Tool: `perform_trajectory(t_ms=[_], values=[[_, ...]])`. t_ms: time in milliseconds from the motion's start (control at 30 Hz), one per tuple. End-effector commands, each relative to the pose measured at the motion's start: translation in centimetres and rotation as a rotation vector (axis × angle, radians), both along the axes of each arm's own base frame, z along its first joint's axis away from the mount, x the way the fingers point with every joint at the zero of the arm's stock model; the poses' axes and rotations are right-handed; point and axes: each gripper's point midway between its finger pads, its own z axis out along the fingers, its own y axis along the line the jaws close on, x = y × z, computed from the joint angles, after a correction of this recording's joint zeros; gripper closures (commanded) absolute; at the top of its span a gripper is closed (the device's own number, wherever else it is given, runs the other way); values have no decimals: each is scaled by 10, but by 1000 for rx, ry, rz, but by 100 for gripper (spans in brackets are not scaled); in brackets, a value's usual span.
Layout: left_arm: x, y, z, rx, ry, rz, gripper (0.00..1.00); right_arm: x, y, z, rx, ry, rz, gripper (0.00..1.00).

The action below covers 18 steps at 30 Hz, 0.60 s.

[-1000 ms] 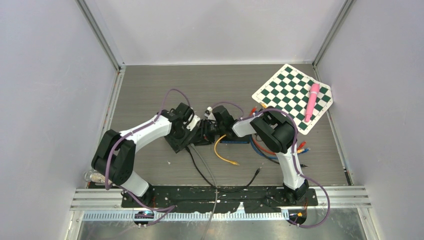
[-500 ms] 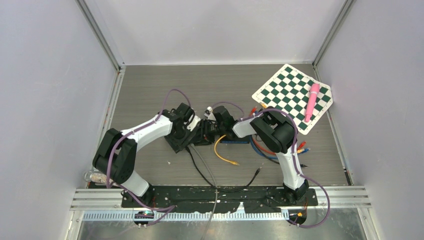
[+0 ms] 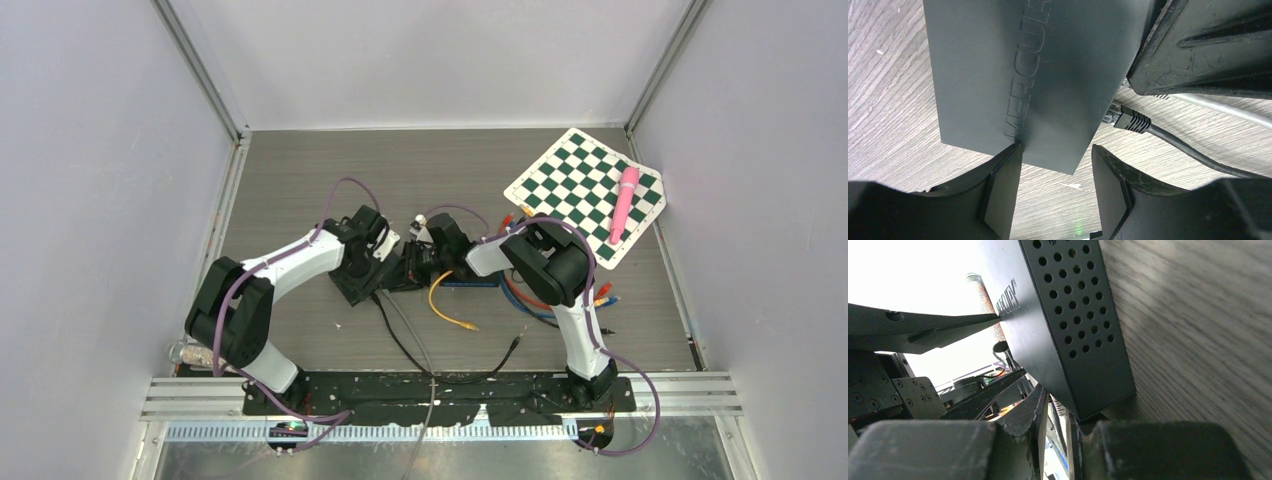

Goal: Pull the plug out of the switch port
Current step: Pull the connector from the switch port.

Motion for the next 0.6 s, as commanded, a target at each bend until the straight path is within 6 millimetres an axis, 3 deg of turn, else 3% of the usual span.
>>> perform_trajectory(t_ms=[0,100,200,400,567], values=[[5,-14,1,-71,-5,2,44,7,0,-7,-45,-13,-37,79],[6,-15,1,-74,-6,4,44,9,2,-6,-46,-8,-43,79],[7,-13,1,-69,-14,17,45,9,2,-8,-69,-6,-33,93],[15,-11,4,-79,-53,79,45,1,-5,-7,-91,-36,3,95],[16,-3,1,-57,-46,145,46,-21,-6,2,-44,-20,68,95]])
